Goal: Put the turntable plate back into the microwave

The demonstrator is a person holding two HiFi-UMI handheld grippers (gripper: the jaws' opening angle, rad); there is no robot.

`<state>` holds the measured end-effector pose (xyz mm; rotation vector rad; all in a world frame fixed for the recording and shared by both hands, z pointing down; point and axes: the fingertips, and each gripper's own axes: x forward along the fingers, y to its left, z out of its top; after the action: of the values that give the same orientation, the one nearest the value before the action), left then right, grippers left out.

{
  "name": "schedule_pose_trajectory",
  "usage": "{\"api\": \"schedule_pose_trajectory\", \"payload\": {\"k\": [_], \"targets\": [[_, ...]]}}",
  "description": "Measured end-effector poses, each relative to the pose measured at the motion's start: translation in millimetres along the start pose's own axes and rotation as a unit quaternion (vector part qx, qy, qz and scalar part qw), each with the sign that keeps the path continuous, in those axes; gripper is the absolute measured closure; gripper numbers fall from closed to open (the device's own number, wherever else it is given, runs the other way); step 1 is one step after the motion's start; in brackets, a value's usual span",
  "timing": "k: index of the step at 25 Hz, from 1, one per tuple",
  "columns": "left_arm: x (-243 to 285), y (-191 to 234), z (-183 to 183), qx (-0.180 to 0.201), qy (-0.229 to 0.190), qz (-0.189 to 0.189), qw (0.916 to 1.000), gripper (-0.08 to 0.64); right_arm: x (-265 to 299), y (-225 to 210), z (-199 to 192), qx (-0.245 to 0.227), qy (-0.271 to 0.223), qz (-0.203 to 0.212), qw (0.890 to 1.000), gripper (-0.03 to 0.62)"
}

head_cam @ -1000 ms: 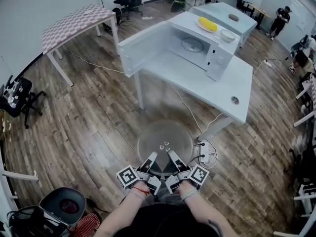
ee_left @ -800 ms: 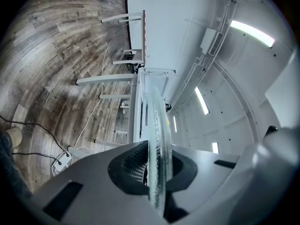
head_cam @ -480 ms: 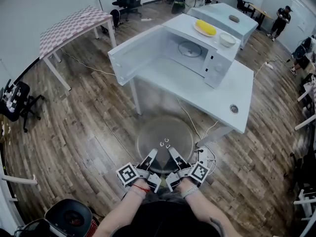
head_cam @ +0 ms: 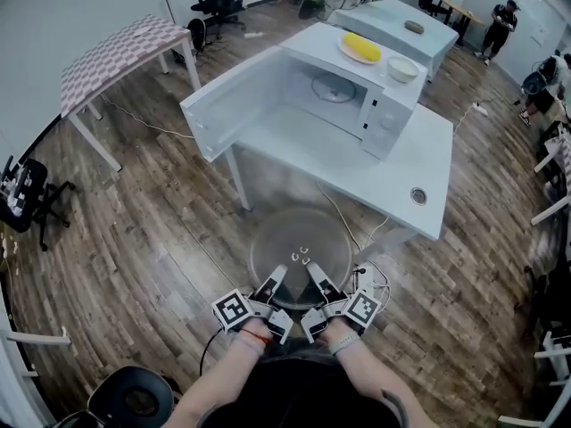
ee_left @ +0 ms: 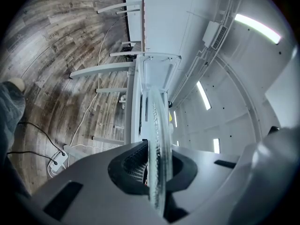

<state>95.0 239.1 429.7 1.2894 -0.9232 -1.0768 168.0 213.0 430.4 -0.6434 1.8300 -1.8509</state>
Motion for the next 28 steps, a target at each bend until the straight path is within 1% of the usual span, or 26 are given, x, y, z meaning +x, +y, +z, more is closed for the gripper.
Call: {"api": "schedule_pose_trajectory", "payload": {"k": [4, 8, 12, 16, 19, 25, 28], "targets": [[18, 2, 6, -0.003, 0.023, 0.003, 0.9997, 0.529, 9, -1, 13, 0.001, -0.024, -0.001, 1.000, 0.520], [36, 0, 22, -0.006, 0.051, 0.007, 0.9987, 0.529, 27, 1, 20, 0.001, -0.052, -0.002, 0.999, 0.520], [51, 11, 47, 0.003, 0.081, 0.042, 0.9958, 0.529, 53, 1, 27, 0.012, -0.082, -0.002, 0.997, 0.520], [73, -3, 77, -0.004, 0.100, 0.019, 0.9948, 0.529, 86, 1, 28, 0.013, -0.103, -0.002, 0.995, 0.520], [86, -4, 97, -0.006, 0.118, 0.022, 0.9927, 0.529, 107, 2, 30, 0.013, -0.121, -0.006, 0.993, 0.520], [109, -5, 125, -0.010, 0.156, 0.025, 0.9874, 0.531, 137, 1, 37, 0.014, -0.158, -0.009, 0.987, 0.520], [117, -3, 141, -0.002, 0.173, 0.034, 0.9843, 0.531, 153, 3, 38, 0.013, -0.174, -0.009, 0.985, 0.520]]}}
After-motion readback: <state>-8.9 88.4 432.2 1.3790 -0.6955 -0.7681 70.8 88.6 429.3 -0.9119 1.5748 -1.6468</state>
